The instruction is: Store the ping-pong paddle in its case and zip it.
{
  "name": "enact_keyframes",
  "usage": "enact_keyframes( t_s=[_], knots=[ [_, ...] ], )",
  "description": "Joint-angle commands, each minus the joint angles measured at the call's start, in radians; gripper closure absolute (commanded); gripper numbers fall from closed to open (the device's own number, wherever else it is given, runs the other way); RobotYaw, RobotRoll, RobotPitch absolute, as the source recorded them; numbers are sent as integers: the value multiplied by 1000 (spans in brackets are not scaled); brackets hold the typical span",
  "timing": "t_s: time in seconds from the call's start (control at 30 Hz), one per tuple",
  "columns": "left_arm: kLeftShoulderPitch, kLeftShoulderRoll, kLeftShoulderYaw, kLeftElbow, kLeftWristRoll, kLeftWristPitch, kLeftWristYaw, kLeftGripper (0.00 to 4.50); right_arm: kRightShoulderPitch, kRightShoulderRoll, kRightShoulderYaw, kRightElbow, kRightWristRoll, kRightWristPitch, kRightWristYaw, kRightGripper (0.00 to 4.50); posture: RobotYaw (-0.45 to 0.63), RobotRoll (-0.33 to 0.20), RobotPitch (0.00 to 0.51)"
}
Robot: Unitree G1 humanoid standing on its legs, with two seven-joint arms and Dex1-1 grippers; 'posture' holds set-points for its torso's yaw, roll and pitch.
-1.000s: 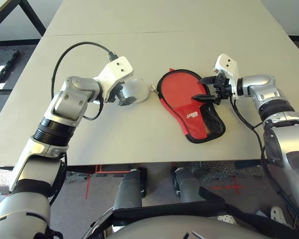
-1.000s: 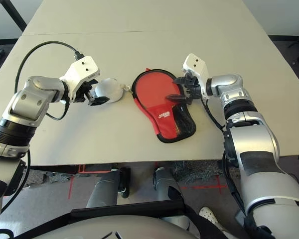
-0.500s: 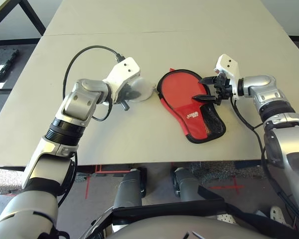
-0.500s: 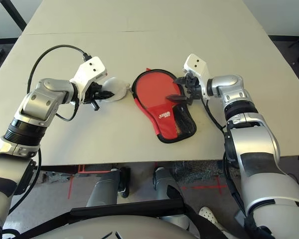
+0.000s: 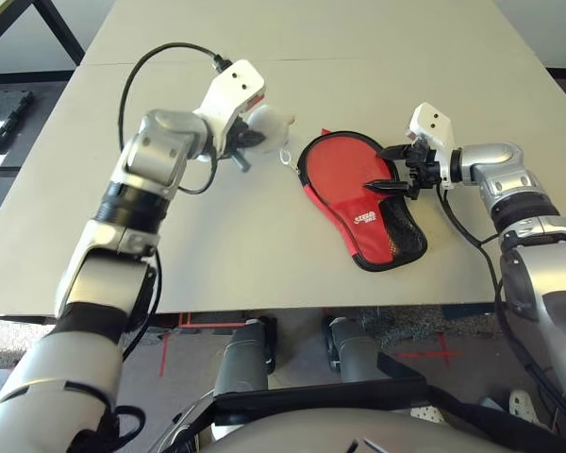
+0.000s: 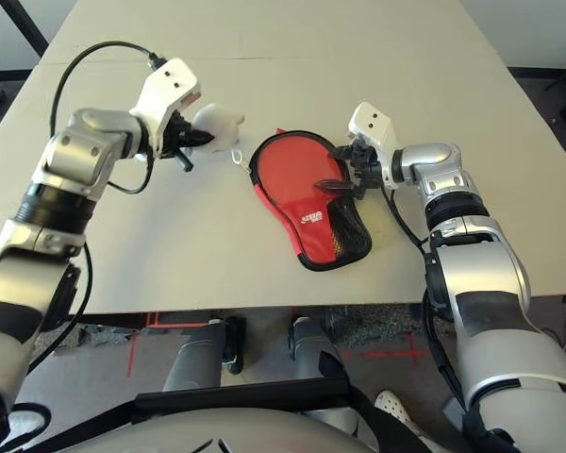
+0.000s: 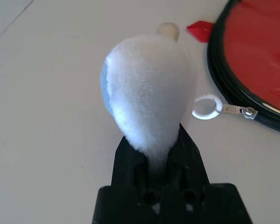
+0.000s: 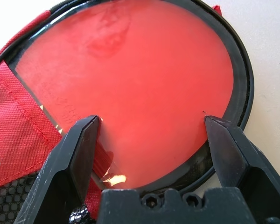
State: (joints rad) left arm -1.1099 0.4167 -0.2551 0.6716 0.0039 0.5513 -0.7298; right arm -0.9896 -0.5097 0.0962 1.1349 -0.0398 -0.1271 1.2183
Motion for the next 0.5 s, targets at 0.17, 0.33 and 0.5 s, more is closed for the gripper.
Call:
enact_keyframes(
  t_s=[0.17,0.33,0.5],
  knots=[
    [-177,-101,34,371,55,-223,100,4321,76,-1,35,30,-44,28,-14,0,-31,0,227],
    [-266,-175,57,535,82,-344,175,4321,91,-4,37,18,-34,32,-15,0,-53,0,229],
    [-317,-224,82,612,104,-407,236,4321,103,-10,34,5,-27,36,-13,0,-66,0,231]
  ],
)
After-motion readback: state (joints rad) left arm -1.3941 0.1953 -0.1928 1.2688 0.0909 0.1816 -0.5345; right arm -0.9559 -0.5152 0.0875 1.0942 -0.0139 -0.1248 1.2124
